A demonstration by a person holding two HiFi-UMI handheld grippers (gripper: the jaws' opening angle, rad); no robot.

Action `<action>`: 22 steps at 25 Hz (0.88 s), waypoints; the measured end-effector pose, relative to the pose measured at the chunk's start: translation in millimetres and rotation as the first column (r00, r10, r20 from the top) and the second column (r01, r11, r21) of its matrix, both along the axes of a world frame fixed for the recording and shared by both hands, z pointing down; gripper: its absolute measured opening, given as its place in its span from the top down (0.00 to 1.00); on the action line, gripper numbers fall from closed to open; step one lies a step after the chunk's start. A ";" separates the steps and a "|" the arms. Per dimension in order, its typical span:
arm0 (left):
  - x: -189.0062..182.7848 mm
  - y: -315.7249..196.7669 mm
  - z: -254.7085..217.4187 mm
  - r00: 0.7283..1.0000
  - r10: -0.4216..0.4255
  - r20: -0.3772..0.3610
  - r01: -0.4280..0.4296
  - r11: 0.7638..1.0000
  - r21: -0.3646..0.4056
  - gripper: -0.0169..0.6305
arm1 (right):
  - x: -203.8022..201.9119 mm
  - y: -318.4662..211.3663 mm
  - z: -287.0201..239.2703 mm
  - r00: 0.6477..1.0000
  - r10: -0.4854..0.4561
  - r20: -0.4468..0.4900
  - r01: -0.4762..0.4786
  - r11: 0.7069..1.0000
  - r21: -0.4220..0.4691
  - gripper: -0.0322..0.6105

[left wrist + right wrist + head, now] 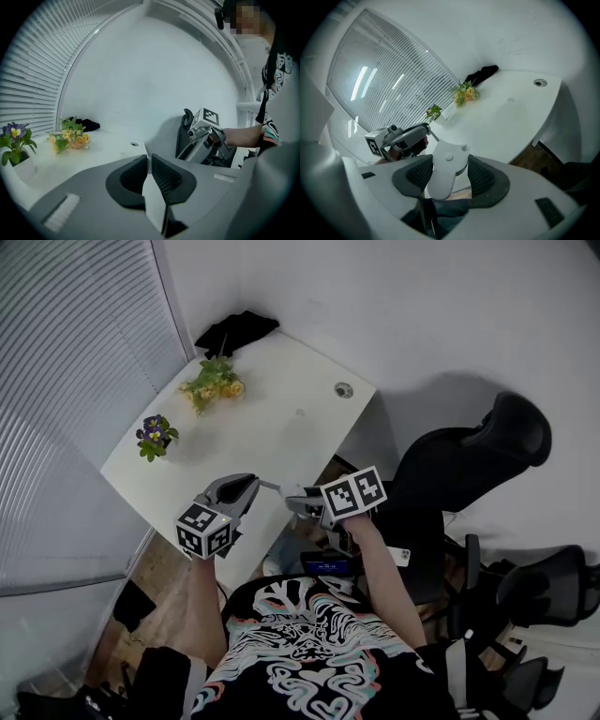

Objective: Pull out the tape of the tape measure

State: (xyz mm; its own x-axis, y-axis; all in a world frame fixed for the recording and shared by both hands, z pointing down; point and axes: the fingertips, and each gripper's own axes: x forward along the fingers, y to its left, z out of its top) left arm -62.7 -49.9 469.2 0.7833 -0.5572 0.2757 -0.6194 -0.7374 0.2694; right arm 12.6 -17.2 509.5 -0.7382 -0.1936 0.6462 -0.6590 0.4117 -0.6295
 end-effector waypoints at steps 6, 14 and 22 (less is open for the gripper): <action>-15.7 11.8 -2.9 0.999 -0.037 0.009 0.037 0.999 -0.008 0.92 | -12.4 8.5 -4.7 0.999 -0.040 -0.007 0.040 0.999 0.009 0.58; -30.3 15.2 0.0 0.993 -0.114 0.035 0.115 0.992 -0.042 0.92 | -24.5 7.0 -1.9 0.993 -0.121 0.009 0.121 0.993 -0.010 0.58; -19.3 8.6 -1.6 0.979 -0.195 0.058 0.199 0.978 -0.069 0.92 | -10.3 -1.6 -3.8 0.982 -0.188 0.031 0.188 0.982 -0.018 0.58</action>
State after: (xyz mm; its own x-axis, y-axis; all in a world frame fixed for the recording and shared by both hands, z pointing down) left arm -81.9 -41.3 467.6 0.6440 -0.6759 0.3585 -0.7649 -0.5788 0.2828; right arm 2.4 -18.8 505.7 -0.7783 -0.0363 0.6268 -0.5528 0.5129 -0.6567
